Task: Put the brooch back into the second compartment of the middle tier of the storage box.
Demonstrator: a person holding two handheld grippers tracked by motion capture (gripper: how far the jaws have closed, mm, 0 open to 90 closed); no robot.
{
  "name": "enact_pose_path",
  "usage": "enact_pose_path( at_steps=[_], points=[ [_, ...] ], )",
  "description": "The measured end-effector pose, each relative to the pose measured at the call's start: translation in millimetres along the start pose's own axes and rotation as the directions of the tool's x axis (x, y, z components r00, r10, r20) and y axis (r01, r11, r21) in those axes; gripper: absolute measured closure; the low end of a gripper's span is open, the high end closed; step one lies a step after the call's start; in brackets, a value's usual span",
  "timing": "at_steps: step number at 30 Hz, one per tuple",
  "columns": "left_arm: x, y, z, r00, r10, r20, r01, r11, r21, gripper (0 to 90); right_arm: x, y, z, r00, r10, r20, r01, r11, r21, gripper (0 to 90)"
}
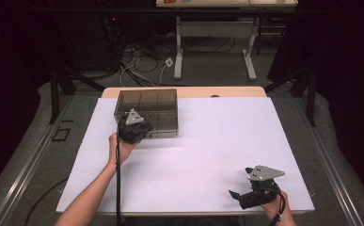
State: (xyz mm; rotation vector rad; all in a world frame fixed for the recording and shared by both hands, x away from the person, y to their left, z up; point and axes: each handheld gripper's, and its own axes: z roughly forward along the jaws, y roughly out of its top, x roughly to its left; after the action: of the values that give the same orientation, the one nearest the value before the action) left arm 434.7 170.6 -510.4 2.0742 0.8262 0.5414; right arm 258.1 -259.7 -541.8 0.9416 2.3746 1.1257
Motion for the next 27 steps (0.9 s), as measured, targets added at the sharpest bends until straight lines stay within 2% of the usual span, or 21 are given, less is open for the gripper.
enact_pose_path(
  at_steps=[5,9,12,27],
  points=[
    [3.0,0.5,2.2,0.9999,-0.013,-0.002,0.014,0.9999,0.009,79.7,0.2,-0.2,0.9,1.0,0.0,0.001,0.0,1.0,-0.006,0.0],
    [4.7,-0.3,4.5,0.9999,-0.008,-0.006,0.008,0.9997,0.023,79.7,-0.3,-0.5,1.1,1.0,-0.001,-0.001,0.001,1.0,-0.006,0.0],
    [5.6,-1.1,5.5,0.9998,-0.018,-0.005,0.018,0.9996,0.021,79.7,-0.4,-0.1,-0.8,1.0,-0.006,-0.003,0.006,1.0,0.008,0.0],
    [8.4,-4.8,10.2,0.9993,-0.034,-0.015,0.034,0.9991,0.023,79.7,0.1,-0.2,-0.6,1.0,-0.008,-0.004,0.008,1.0,0.0,0.0]
  ],
)
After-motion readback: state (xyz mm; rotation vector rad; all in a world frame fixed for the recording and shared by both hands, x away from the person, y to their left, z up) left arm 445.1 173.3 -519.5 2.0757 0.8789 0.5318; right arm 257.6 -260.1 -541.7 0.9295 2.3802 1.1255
